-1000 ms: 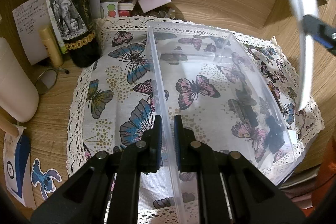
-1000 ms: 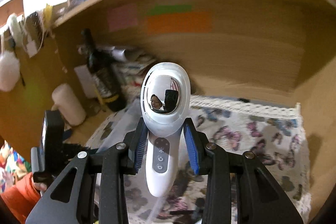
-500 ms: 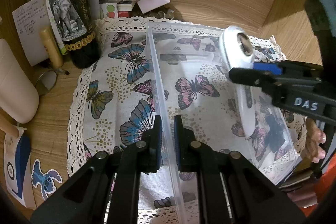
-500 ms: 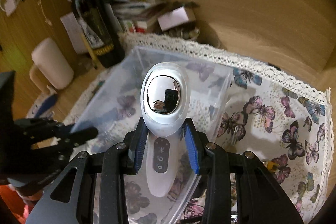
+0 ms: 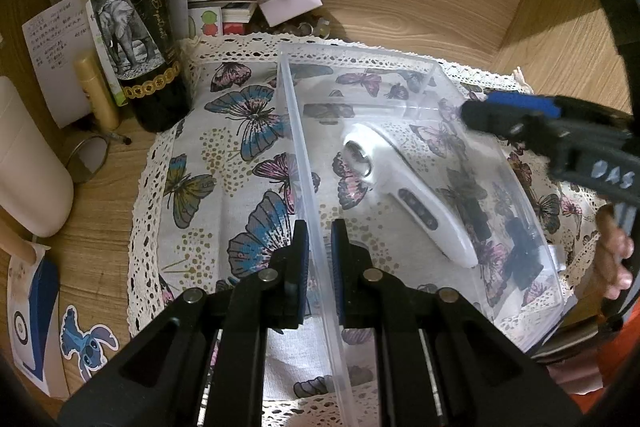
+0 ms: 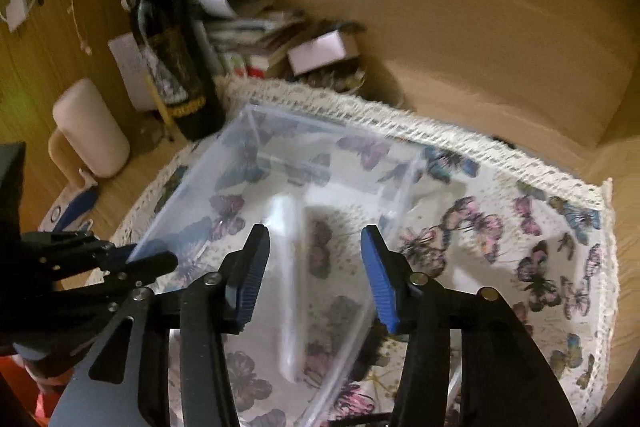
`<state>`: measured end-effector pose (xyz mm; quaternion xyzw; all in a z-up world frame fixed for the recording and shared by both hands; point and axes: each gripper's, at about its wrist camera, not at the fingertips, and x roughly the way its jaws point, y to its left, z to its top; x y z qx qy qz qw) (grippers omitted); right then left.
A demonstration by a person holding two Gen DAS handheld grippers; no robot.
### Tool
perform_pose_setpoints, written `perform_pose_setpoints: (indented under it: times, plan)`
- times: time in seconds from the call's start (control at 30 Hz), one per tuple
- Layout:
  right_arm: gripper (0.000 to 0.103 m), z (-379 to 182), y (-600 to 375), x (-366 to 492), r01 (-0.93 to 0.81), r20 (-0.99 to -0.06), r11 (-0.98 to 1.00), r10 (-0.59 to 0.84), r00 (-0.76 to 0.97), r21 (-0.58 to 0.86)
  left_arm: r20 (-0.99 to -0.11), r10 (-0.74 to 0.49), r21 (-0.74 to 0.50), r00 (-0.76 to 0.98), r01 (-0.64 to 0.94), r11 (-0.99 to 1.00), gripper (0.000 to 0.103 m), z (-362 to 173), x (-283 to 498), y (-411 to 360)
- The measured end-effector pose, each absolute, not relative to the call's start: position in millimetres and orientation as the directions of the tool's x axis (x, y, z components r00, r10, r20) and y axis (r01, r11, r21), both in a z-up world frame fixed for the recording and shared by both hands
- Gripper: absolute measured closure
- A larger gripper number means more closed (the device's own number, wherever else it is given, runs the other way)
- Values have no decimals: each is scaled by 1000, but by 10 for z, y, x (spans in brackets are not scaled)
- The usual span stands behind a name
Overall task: Organize rigid objects
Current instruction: 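Lower the white device into the clear box and open the right gripper, then grasp the black-and-gold case with the right gripper and lift it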
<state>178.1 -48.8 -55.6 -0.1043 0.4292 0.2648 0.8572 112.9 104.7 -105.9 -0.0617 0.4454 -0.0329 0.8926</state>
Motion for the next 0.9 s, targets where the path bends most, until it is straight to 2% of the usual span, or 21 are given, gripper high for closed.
perform_pose_setpoints:
  times: [0.23, 0.47, 0.67, 0.9]
  plan:
    - [51, -318, -861, 1692, -477, -743, 878, 349, 571, 46, -791, -114, -140, 601, 4, 990, 92, -1059, 1130, 1052]
    - [44, -265, -1320, 1654, -371, -722, 929, 266, 639, 15, -793, -115, -143, 598, 1, 990, 92, -1062, 1130, 1064]
    - [44, -474, -1663, 1665, -300, -756, 954, 199, 623, 5, -800, -102, -134, 591, -10, 991, 92, -1061, 1145, 1054]
    - [44, -990, -1942, 1757, -260, -839, 965, 126, 530, -20, -807, -77, -116, 585, -29, 993, 92, -1050, 1159, 1011]
